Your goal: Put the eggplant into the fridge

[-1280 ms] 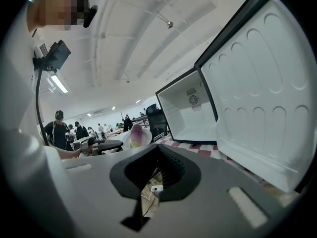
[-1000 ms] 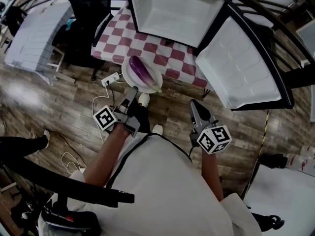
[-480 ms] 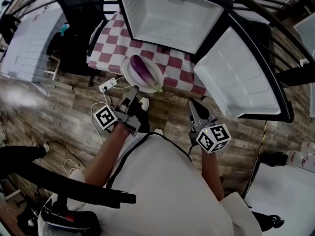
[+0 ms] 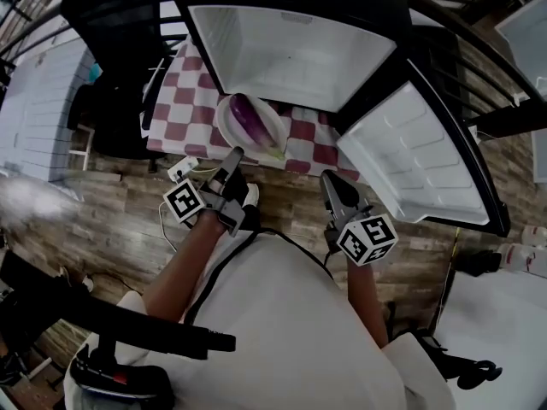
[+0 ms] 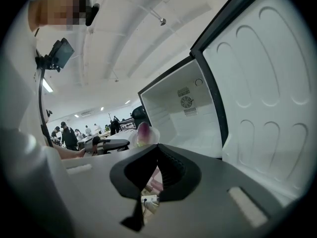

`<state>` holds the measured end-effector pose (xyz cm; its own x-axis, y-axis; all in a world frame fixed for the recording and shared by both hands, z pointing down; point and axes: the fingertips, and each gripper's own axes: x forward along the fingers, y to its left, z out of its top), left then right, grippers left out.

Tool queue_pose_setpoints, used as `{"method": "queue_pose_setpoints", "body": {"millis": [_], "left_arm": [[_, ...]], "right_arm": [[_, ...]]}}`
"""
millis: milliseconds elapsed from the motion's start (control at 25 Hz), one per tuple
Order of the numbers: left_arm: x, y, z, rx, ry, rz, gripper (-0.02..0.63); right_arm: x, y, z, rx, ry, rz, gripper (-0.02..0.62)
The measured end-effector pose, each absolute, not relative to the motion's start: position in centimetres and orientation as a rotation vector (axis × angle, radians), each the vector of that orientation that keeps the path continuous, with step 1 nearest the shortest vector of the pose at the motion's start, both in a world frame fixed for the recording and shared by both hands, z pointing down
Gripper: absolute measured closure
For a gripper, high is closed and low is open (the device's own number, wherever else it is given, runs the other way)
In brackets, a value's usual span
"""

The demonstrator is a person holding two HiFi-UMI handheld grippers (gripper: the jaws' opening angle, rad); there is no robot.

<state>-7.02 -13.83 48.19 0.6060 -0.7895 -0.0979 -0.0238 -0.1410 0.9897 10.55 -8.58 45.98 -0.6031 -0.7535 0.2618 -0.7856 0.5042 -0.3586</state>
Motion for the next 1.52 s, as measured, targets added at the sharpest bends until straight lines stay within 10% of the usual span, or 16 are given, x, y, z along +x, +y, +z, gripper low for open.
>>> {"method": "queue_pose_setpoints", "body": {"millis": [1520], "left_arm": [[-7.3, -30.5, 52.4, 1.596, -0.444, -0.534, 0.577]], "right_arm": [[4.7, -24.0, 46.0, 1.603, -2.528, 0.694, 0.588]]}}
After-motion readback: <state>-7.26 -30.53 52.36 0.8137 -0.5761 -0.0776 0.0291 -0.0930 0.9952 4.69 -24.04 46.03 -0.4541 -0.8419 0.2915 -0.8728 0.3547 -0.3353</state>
